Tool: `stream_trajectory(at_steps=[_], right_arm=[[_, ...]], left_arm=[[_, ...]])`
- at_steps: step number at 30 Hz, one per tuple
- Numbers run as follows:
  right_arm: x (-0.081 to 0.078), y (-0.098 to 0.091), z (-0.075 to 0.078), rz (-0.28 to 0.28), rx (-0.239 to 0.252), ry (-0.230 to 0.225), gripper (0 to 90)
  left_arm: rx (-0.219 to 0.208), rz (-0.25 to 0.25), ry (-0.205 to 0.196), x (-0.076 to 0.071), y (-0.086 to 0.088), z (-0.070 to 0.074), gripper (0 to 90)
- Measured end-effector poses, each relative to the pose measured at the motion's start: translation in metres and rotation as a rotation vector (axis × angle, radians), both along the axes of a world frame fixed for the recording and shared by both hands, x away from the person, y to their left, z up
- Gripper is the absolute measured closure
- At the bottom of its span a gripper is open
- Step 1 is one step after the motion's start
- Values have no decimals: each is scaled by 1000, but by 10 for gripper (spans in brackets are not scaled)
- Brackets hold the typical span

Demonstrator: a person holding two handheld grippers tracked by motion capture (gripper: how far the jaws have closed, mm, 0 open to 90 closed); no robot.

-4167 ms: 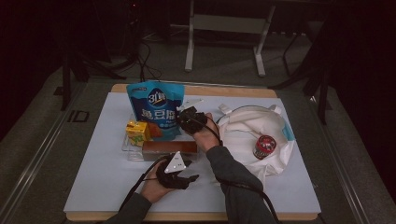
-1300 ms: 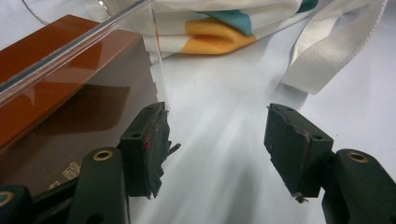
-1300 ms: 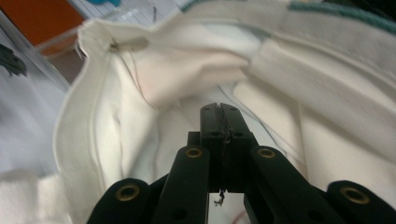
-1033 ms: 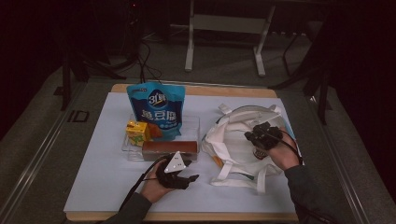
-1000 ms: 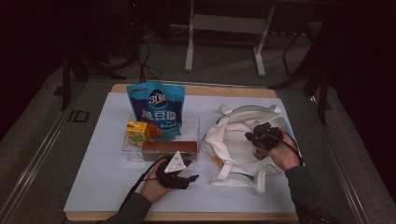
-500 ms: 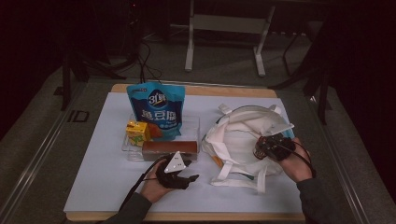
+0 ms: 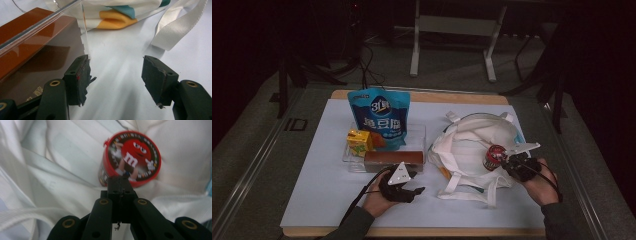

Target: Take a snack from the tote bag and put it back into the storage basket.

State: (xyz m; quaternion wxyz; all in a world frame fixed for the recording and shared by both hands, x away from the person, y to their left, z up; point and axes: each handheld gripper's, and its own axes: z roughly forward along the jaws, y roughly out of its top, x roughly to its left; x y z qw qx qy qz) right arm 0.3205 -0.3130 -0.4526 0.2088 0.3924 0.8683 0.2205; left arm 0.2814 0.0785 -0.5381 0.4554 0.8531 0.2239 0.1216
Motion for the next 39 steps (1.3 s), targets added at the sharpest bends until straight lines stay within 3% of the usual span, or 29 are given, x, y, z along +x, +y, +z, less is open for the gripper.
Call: stream_trajectory(at_steps=[9,22,27,28,31,32,39], right_arm=[[8,2,-3,-5,3,9,898],[31,28,-5,25,44,11,891],[33,36,-2,66,41,19,719],[33,36,-2,66,41,19,719],[33,34,7,80,96,-7,615],[35,32,11,70,116,-19,568],[48,27,13,23,109,-16,496]], left_arm=[[0,0,1,0,0,0,393],[0,-2,1,0,0,0,393],[0,-2,3,0,0,0,393],[-1,-1,3,0,0,0,393],[1,-1,3,0,0,0,393],[1,-2,2,0,0,0,392],[2,-2,4,0,0,0,393]])
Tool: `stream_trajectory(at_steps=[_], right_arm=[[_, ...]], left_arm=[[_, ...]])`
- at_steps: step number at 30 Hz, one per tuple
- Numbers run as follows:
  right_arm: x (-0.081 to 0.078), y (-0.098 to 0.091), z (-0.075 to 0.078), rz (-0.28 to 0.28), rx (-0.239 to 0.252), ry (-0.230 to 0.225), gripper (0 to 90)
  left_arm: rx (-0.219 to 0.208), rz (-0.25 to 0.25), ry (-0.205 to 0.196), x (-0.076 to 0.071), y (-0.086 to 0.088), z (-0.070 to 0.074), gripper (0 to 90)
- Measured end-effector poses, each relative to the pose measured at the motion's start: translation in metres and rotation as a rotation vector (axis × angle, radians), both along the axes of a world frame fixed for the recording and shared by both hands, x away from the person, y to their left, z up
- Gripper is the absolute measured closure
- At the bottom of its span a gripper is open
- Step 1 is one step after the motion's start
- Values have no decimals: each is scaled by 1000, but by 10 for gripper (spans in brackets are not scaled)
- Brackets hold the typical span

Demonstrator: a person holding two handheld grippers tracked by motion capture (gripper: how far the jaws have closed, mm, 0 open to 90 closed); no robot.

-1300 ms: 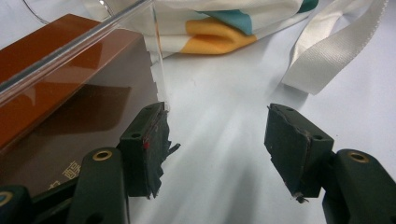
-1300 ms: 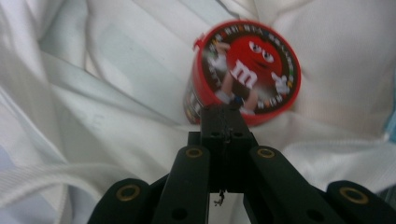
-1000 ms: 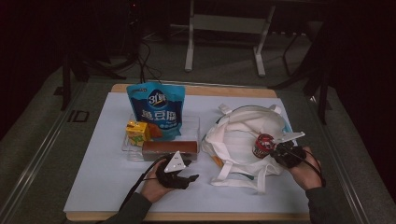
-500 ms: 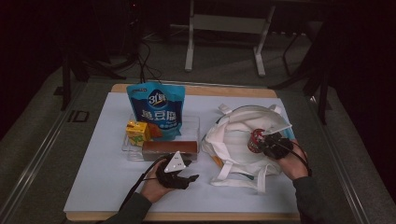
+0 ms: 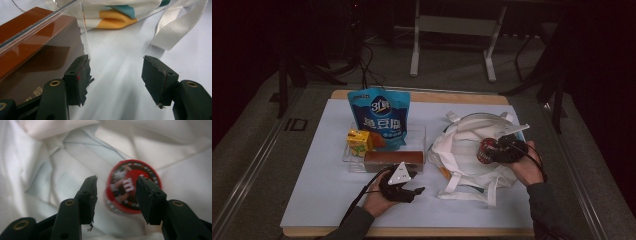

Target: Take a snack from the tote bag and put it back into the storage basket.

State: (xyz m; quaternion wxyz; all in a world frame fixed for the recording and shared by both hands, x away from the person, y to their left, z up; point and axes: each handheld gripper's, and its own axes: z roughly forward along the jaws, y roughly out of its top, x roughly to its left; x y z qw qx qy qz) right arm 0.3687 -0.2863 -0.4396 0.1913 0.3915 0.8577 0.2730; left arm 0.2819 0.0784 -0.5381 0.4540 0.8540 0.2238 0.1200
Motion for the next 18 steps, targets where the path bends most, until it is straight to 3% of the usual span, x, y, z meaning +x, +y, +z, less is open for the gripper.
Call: stream_trajectory(at_steps=[10,18], right_arm=[[19,1,-5,-88,2,33,306],[26,-1,-13,-129,17,54,250]], left_arm=[[3,-3,-2,0,0,0,392],[3,-4,0,0,0,0,392]])
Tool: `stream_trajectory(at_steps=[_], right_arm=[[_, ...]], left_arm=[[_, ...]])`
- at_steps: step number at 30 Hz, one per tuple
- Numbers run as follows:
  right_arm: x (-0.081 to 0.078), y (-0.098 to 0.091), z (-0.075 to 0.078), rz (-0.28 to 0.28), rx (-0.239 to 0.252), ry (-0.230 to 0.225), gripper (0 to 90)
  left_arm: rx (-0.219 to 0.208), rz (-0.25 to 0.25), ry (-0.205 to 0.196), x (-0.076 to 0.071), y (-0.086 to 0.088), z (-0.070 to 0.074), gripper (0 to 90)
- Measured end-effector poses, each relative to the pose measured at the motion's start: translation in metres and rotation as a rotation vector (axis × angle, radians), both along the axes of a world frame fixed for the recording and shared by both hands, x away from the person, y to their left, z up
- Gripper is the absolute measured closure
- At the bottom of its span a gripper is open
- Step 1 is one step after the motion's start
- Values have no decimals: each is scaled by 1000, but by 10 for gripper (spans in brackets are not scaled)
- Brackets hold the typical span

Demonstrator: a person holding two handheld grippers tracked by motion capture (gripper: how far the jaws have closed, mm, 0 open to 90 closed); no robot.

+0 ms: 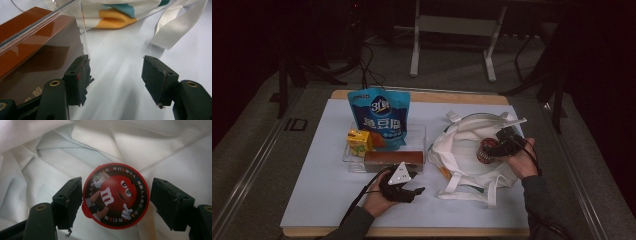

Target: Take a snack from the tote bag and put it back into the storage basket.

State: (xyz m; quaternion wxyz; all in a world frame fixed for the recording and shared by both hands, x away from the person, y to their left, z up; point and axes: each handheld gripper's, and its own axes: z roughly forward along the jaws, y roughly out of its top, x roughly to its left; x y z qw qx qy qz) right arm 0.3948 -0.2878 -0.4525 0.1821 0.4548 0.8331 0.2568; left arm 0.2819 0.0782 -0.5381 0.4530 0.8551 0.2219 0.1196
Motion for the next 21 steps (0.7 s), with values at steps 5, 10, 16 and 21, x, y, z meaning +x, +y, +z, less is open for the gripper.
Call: stream_trajectory(at_steps=[5,10,16,21], right_arm=[[2,1,-2,5,-7,14,245],[4,1,-8,0,-16,35,240],[6,3,-15,11,-47,63,242],[8,2,-19,3,-39,86,246]], left_arm=[[0,0,0,0,0,0,392],[0,-1,0,0,0,0,392],[0,-1,0,0,0,0,392],[0,-2,0,0,0,0,392]])
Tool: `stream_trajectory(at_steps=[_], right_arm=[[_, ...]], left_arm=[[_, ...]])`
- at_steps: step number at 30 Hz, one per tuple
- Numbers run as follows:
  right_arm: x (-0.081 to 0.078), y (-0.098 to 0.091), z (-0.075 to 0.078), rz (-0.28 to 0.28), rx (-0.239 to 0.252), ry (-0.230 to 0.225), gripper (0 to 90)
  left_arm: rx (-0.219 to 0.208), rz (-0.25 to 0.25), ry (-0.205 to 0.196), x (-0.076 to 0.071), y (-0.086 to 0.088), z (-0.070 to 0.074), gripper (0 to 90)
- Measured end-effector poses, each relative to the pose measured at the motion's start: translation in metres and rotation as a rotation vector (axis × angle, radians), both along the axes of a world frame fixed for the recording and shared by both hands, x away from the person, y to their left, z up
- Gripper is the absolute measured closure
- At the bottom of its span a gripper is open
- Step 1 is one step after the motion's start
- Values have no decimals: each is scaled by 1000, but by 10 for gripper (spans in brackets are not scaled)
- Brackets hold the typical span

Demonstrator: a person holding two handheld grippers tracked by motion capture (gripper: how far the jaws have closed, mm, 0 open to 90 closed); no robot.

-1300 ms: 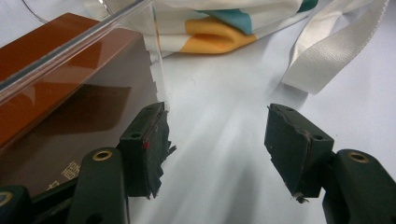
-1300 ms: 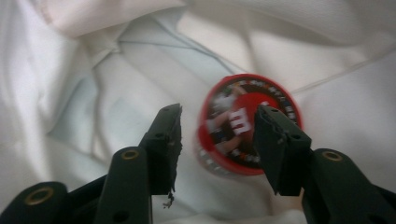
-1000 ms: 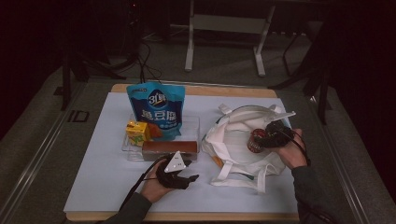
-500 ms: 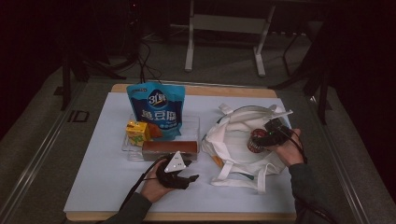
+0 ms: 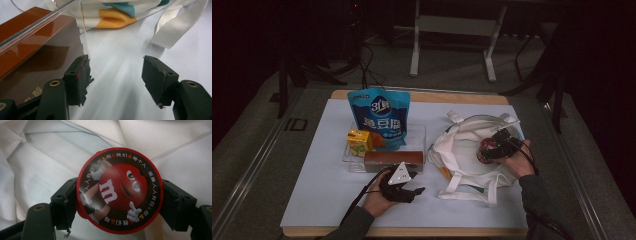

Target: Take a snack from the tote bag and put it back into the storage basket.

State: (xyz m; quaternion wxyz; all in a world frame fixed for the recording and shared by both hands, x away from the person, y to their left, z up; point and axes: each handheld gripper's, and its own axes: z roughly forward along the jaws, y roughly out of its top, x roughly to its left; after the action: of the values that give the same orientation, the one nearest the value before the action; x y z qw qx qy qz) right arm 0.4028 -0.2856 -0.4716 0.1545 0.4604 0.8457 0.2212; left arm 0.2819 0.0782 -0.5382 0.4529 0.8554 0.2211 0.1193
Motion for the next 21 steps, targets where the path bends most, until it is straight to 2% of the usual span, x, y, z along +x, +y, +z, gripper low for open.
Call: stream_trajectory(at_steps=[7,12,18,21], right_arm=[[1,0,-1,2,-3,9,251],[-1,-2,-2,7,20,-6,254],[-4,0,0,16,6,-19,255],[-5,-1,2,23,21,-23,255]], left_arm=[[0,0,0,0,0,0,391],[-1,0,2,0,0,0,391],[-1,1,2,0,0,0,391],[-1,0,2,0,0,0,391]])
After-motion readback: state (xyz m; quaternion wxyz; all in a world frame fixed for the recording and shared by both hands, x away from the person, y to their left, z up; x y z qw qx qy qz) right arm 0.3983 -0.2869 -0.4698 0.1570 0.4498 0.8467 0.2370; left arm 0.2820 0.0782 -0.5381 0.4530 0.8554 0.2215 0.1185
